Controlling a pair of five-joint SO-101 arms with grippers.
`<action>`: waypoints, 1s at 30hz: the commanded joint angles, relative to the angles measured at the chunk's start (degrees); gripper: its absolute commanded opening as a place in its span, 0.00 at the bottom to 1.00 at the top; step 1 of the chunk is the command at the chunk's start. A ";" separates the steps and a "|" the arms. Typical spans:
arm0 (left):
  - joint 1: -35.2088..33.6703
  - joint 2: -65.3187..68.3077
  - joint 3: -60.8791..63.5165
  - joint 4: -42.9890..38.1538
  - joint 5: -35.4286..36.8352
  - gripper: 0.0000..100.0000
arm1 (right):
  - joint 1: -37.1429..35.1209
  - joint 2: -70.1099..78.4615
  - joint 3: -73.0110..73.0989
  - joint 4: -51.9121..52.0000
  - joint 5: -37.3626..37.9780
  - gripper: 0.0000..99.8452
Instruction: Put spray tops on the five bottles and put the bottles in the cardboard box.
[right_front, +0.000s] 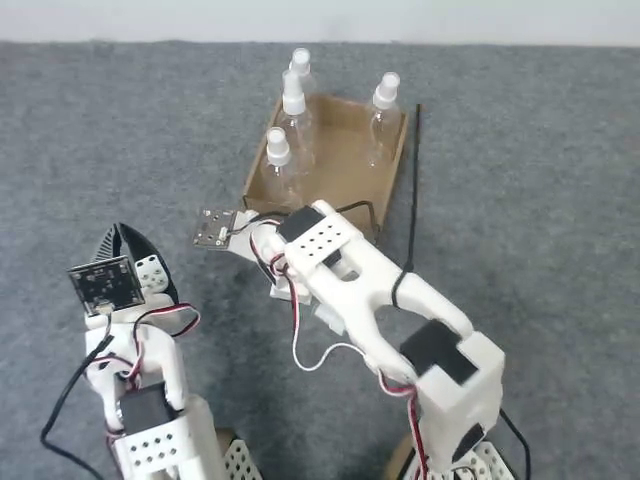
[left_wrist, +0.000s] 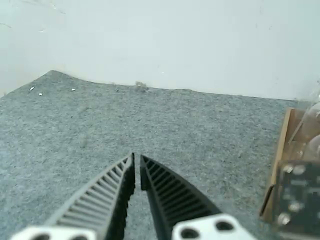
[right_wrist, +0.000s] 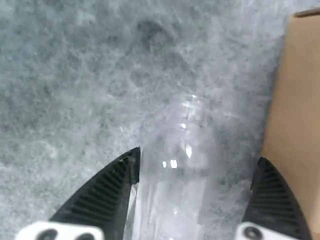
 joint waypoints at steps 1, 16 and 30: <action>-0.09 -0.88 -0.75 -2.20 0.26 0.01 | -0.48 1.19 -4.66 -1.10 0.62 0.31; -0.18 -0.88 -0.75 -2.20 0.26 0.01 | -0.22 2.24 -5.89 -0.66 0.62 0.31; -0.18 -0.88 -0.75 -2.20 0.26 0.01 | -0.22 2.24 -8.62 3.91 0.62 0.30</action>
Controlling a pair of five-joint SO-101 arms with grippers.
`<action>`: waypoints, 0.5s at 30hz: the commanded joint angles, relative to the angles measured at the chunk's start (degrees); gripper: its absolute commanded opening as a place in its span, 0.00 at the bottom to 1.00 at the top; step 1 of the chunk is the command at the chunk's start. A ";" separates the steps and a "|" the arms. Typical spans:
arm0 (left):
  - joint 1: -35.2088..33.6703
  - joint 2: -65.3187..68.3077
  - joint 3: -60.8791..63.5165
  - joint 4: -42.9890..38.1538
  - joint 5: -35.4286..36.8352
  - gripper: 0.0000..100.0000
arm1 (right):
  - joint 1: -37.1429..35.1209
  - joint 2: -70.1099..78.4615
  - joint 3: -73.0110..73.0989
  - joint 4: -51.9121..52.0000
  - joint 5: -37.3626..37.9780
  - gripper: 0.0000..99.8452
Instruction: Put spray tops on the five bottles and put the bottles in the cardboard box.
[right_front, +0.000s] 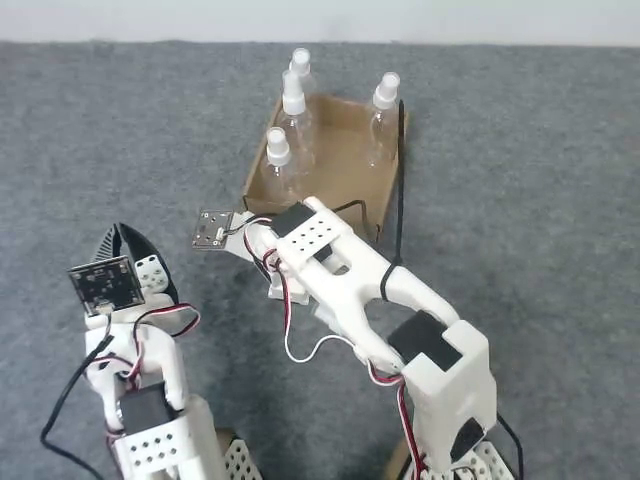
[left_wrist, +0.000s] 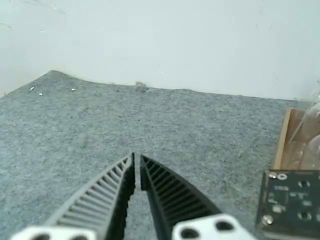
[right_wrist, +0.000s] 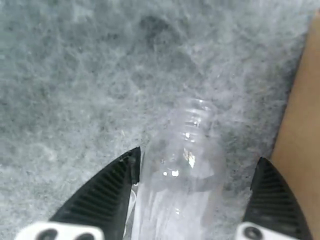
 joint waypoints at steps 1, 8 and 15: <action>-0.18 -0.88 -0.75 -2.20 0.26 0.01 | -0.04 -1.54 -3.52 0.57 0.62 0.29; -0.18 -0.88 -0.75 -2.20 0.26 0.01 | -0.04 -1.54 -3.96 0.40 0.70 0.14; -0.18 -0.88 -0.75 -2.20 0.26 0.01 | 0.04 -1.63 -4.84 0.13 0.70 0.11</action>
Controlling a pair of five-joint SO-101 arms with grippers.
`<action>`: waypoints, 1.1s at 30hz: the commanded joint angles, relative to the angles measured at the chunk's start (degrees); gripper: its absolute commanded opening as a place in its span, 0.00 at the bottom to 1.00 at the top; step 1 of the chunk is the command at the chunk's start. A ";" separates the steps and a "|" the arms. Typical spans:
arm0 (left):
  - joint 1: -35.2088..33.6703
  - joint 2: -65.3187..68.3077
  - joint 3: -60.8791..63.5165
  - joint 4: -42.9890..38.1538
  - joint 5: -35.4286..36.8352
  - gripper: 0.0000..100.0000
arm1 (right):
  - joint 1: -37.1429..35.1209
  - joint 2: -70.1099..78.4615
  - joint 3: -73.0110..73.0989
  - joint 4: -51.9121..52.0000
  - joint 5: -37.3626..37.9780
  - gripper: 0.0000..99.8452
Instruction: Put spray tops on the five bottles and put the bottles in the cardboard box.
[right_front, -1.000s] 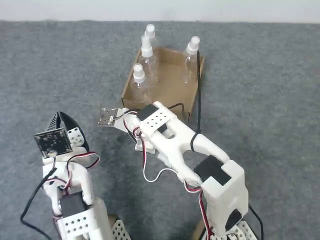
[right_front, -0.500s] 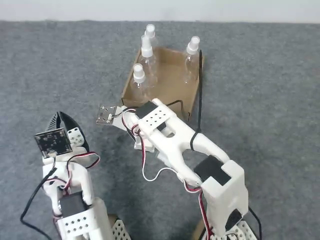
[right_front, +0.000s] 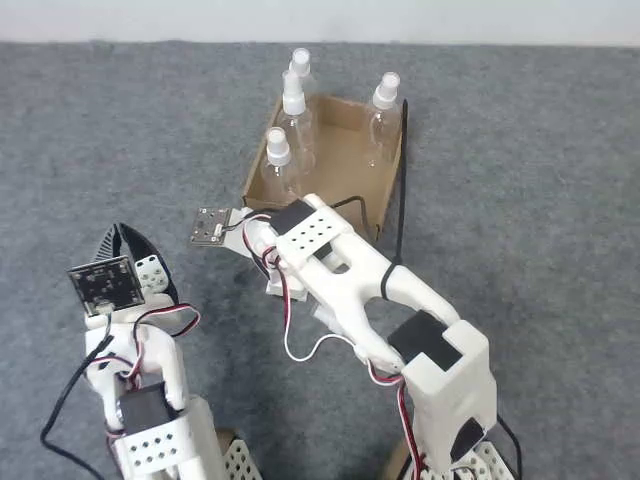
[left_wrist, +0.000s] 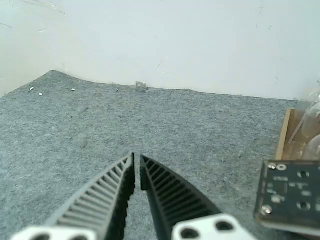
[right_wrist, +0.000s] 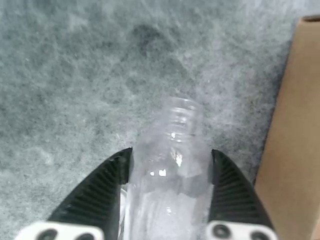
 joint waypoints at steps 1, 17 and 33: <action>-0.18 -0.88 -0.75 -2.20 0.26 0.01 | -0.04 -1.63 -3.60 0.31 0.70 0.11; -0.09 -0.88 -0.75 -2.20 0.26 0.01 | 0.57 -12.70 -3.78 8.13 0.18 0.09; -0.09 -0.88 -0.75 -2.20 0.26 0.01 | 4.18 -18.77 -3.69 18.15 0.53 0.09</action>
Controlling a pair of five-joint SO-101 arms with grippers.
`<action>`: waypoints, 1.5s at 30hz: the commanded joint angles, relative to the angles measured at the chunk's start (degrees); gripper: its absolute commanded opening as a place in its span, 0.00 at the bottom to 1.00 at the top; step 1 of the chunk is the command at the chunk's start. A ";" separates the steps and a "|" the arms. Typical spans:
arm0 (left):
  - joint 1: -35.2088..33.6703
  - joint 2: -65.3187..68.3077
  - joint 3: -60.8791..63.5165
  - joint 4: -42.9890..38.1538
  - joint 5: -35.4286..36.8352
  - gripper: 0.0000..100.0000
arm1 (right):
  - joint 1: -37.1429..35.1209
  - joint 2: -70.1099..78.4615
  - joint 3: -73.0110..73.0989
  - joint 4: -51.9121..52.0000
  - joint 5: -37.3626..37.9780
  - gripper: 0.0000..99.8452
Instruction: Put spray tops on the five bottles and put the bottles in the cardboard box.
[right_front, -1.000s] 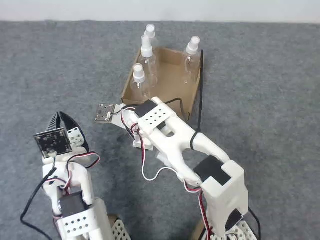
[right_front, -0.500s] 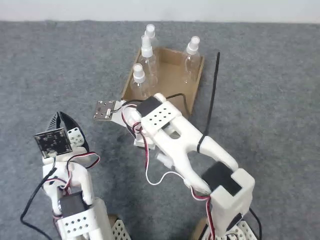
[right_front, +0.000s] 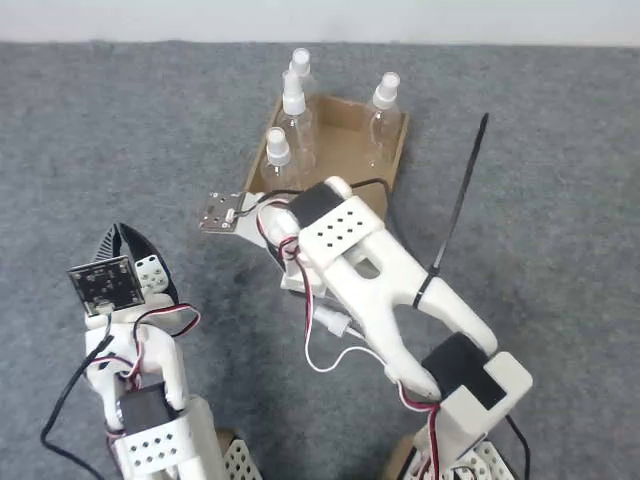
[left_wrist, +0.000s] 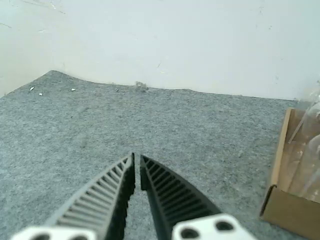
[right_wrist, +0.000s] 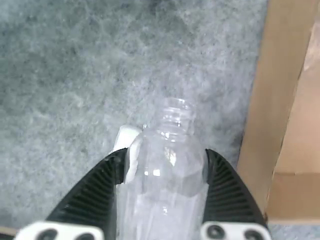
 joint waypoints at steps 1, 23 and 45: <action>-0.09 -0.88 -0.75 -2.20 0.26 0.01 | 1.71 -4.88 -3.60 3.30 0.53 0.09; -0.09 -0.88 -0.75 -2.20 0.26 0.01 | 3.74 -13.85 7.65 6.29 7.12 0.09; -0.09 -0.88 -0.75 -2.20 0.26 0.01 | 9.01 -21.23 24.18 5.76 15.65 0.01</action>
